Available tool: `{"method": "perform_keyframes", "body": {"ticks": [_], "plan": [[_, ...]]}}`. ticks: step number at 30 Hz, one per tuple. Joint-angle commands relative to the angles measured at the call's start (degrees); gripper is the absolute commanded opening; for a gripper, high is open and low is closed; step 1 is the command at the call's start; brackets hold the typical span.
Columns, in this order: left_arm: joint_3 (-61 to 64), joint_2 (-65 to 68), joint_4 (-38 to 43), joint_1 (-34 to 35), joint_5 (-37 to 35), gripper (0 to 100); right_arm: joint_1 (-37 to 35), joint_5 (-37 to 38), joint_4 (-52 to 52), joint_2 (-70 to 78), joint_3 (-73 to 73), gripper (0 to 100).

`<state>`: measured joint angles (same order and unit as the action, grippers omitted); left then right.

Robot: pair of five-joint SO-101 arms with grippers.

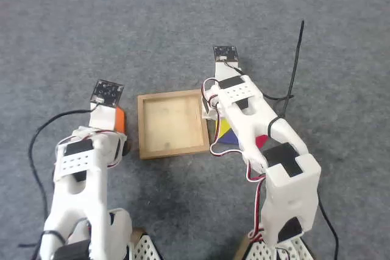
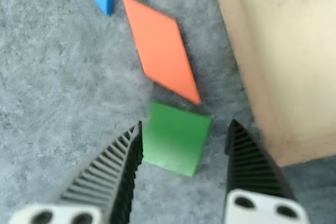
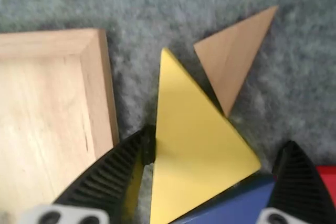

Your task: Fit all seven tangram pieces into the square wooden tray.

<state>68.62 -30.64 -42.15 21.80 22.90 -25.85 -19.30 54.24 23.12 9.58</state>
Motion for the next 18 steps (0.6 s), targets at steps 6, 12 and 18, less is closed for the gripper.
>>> {"method": "perform_keyframes", "body": {"ticks": [6, 12, 18], "plan": [[-3.03, 0.00, -1.14, 2.64, 2.02, 25, -1.36, 4.31, 1.19, 0.04, -1.58, 35.7], [-3.38, 0.00, -2.11, 2.99, 2.11, 25, -1.36, 5.80, 1.19, 0.04, -1.67, 35.6], [-3.38, 0.00, -2.11, 2.99, 2.11, 25, -1.36, 5.80, 1.19, 0.04, -1.67, 22.1]]}}
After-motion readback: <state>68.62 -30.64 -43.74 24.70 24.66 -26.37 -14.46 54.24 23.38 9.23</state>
